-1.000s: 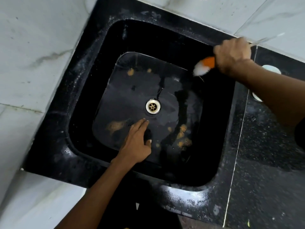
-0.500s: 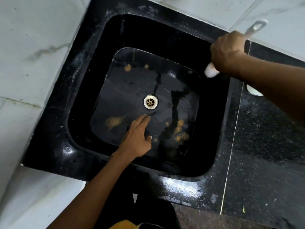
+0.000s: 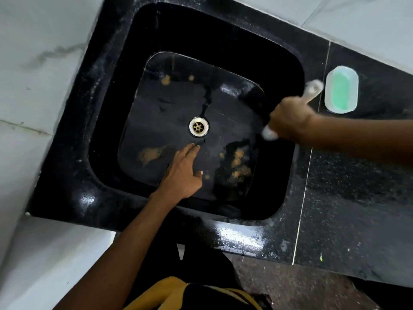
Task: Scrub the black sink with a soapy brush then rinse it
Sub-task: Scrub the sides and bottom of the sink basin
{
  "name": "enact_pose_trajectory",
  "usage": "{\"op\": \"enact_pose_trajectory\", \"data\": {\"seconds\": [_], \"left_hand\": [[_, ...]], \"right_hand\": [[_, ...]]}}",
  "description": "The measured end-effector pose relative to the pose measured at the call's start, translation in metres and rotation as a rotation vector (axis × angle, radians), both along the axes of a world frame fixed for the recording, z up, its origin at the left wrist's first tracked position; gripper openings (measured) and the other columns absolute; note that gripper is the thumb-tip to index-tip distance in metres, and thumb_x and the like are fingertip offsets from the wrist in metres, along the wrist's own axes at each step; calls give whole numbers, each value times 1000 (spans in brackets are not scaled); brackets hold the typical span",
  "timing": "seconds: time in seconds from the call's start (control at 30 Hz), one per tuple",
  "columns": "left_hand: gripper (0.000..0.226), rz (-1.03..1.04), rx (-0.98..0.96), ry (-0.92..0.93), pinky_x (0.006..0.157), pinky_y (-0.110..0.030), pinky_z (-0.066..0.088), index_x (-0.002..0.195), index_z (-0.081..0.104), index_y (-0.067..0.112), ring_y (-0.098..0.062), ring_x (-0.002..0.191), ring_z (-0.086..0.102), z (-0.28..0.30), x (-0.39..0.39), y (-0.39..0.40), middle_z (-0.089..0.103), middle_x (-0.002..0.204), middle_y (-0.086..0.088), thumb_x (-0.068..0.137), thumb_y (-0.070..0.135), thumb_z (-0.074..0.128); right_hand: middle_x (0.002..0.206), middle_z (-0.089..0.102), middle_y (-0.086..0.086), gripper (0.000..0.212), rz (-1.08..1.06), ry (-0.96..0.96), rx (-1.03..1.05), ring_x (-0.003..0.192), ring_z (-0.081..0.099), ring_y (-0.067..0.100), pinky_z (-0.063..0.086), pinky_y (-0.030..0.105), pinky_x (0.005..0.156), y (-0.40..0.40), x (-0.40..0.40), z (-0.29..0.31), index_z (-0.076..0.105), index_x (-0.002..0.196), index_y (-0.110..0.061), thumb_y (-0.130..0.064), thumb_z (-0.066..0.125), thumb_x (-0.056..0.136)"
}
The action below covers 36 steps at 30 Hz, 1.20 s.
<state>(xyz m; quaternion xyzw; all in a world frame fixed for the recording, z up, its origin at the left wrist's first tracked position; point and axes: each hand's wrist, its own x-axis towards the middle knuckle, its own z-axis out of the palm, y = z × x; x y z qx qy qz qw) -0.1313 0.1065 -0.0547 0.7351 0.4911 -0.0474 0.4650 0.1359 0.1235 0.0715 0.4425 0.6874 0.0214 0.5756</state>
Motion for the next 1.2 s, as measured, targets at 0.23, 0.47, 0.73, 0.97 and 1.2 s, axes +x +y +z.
{"op": "enact_pose_trajectory", "data": {"seconds": [0.23, 0.47, 0.73, 0.97, 1.2], "left_hand": [[75, -18, -14, 10, 122, -36, 13, 156, 24, 21, -21, 151, 9, -2, 1, 0, 15, 164, 5, 92, 21, 63], [70, -41, 11, 69, 123, -38, 17, 155, 28, 17, -21, 150, 14, 0, 1, 1, 20, 163, 2, 93, 22, 61], [47, 185, 104, 86, 114, -35, 30, 132, 55, 0, -34, 132, 42, 10, -7, 9, 50, 140, -17, 86, 7, 58], [41, 275, 26, 105, 113, -38, 36, 128, 61, 2, -29, 129, 49, 8, -9, 12, 57, 135, -13, 88, 10, 60], [44, 352, -46, 153, 104, -40, 48, 130, 61, 9, -29, 121, 59, 21, -18, 10, 64, 130, -13, 86, 16, 61]], "right_hand": [[106, 70, -4, 18, 61, -31, -113, 99, 68, 19, 42, 25, 61, -17, -18, 3, 71, 101, -23, -21, 55, 91], [105, 72, 1, 21, 160, 266, -287, 95, 69, 26, 38, 24, 65, -88, -98, -34, 72, 107, -21, -18, 60, 90], [65, 67, -2, 14, 197, 722, -28, 56, 63, 19, 27, 27, 46, -72, -158, -23, 68, 70, -22, -20, 58, 79], [100, 70, 7, 32, 40, 698, -237, 93, 68, 27, 33, 29, 56, -88, -113, -2, 58, 118, -19, -10, 38, 94], [78, 71, 3, 14, 101, 801, -159, 72, 69, 23, 35, 27, 54, -78, -128, 3, 71, 81, -17, -21, 58, 86]]}}
